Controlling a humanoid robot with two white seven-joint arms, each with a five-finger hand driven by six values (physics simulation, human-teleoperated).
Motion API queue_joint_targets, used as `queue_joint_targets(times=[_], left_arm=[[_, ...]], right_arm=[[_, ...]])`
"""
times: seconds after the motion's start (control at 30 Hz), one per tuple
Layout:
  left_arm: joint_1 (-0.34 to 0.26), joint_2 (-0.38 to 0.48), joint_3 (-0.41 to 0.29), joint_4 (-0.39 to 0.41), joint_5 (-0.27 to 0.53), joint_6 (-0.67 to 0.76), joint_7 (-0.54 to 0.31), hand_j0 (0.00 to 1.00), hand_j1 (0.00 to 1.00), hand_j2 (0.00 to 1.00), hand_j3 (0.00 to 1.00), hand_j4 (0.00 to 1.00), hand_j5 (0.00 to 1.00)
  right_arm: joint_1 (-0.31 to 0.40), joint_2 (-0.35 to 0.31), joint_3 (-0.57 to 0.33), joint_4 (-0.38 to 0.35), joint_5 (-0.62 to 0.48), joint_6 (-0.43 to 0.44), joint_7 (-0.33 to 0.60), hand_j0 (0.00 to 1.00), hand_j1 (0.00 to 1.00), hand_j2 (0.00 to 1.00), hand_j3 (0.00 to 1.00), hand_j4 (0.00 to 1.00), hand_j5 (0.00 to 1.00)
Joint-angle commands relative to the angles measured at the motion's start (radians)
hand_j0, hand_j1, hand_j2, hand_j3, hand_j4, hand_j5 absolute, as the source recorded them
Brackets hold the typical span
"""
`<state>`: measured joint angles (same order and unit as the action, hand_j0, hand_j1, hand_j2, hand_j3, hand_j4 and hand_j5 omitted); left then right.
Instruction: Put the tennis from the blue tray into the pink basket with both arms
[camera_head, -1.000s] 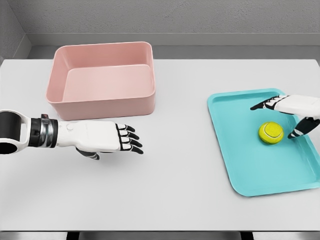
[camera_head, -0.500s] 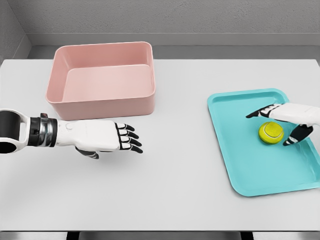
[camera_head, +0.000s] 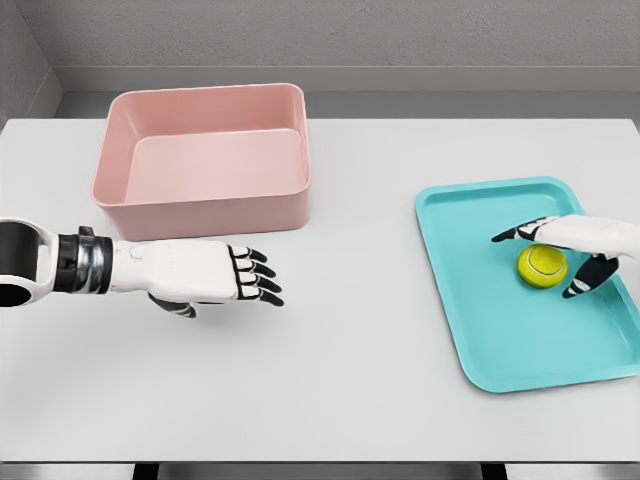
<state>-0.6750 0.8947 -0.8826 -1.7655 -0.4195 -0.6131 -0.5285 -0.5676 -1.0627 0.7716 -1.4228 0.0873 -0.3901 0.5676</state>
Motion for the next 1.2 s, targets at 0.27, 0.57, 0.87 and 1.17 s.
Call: queue_joint_targets(times=[0.27,0.57,0.87,1.17], left_arm=[[-0.008,0.001,0.001,0.0,0.005,0.002,0.001,1.0,1.0,1.0,1.0,1.0,1.0],[-0.008,0.001,0.001,0.0,0.005,0.002,0.001,1.0,1.0,1.0,1.0,1.0,1.0],[-0.008,0.001,0.001,0.0,0.005,0.002,0.001,1.0,1.0,1.0,1.0,1.0,1.0],[-0.017,0.001,0.001,0.0,0.005,0.002,0.001,1.0,1.0,1.0,1.0,1.0,1.0]], right_arm=[[-0.002,0.016,0.001,0.005,0.002,0.007,0.011,0.88,0.88,0.88,0.88,0.88,0.88],[-0.003,0.017,0.001,0.019,0.019,0.004,0.011,0.8,0.8,0.8,0.8,0.8,0.8],[-0.002,0.017,0.001,0.019,0.019,-0.004,0.011,0.63,0.63,0.63,0.63,0.63,0.63],[-0.006,0.015,-0.003,0.015,0.019,-0.012,0.008,0.57,0.57,0.57,0.57,0.57,0.57]])
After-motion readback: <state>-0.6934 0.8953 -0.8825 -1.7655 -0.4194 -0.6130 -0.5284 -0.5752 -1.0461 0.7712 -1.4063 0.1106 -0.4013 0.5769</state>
